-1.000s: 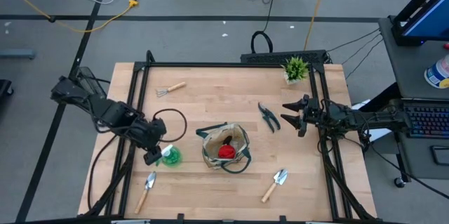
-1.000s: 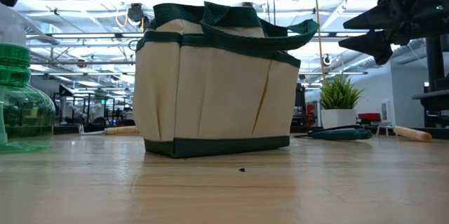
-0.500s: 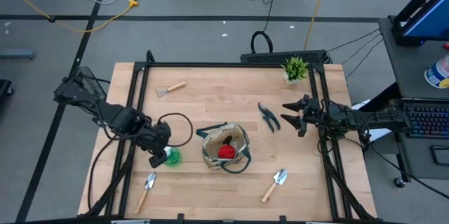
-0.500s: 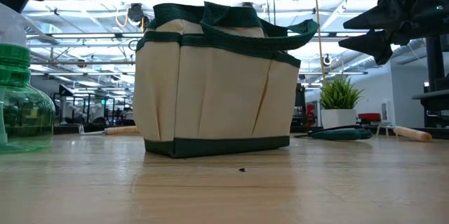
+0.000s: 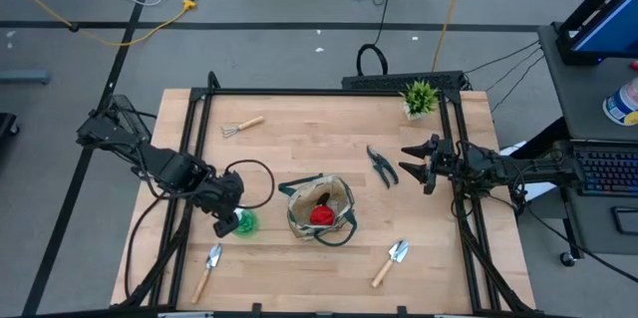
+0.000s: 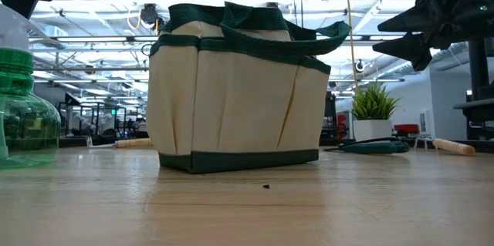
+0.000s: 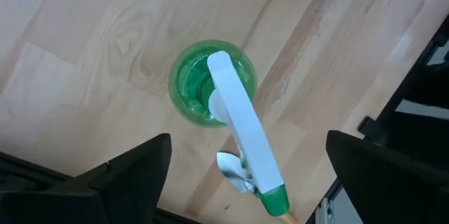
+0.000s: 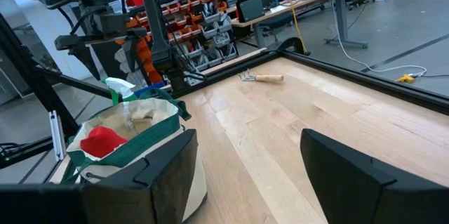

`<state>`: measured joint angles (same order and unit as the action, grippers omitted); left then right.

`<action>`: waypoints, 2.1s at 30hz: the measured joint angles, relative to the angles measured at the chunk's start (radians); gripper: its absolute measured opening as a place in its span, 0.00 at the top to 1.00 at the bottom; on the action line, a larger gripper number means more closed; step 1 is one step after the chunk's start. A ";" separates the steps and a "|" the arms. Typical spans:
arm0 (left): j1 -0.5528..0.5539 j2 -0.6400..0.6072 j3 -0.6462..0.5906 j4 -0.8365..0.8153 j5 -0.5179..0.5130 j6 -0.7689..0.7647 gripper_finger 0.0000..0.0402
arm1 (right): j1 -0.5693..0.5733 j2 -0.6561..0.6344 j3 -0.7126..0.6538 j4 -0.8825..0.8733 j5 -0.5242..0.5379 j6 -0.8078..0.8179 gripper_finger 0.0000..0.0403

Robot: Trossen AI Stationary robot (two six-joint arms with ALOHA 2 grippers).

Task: Pick & Place Garden tools in Gardening bag
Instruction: Put the green spray bottle into the gardening bag

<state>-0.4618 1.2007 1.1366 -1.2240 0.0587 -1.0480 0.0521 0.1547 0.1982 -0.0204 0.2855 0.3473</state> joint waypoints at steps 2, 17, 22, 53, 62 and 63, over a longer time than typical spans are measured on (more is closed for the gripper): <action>0.000 0.000 0.000 0.000 -0.001 -0.032 0.04 | 0.000 0.000 0.000 0.000 0.000 0.000 0.38; -0.012 0.063 0.000 -0.006 -0.008 -0.024 0.06 | 0.000 0.000 0.000 -0.008 0.000 0.000 0.38; -0.012 0.118 0.000 -0.032 -0.007 -0.001 0.07 | 0.000 0.000 0.000 -0.008 0.000 0.000 0.38; -0.009 0.203 0.000 -0.115 -0.017 -0.019 0.85 | 0.000 0.000 0.000 -0.007 0.000 0.000 0.38; -0.002 0.192 0.000 -0.114 0.012 -0.004 0.87 | 0.000 0.000 0.000 -0.007 0.000 0.000 0.38; 0.004 0.192 0.000 -0.114 0.024 -0.004 0.86 | 0.000 0.000 0.000 -0.007 0.000 0.000 0.38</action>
<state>-0.4575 1.3930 1.1362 -1.3384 0.0823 -1.0516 0.0521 0.1547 0.1982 -0.0277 0.2855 0.3470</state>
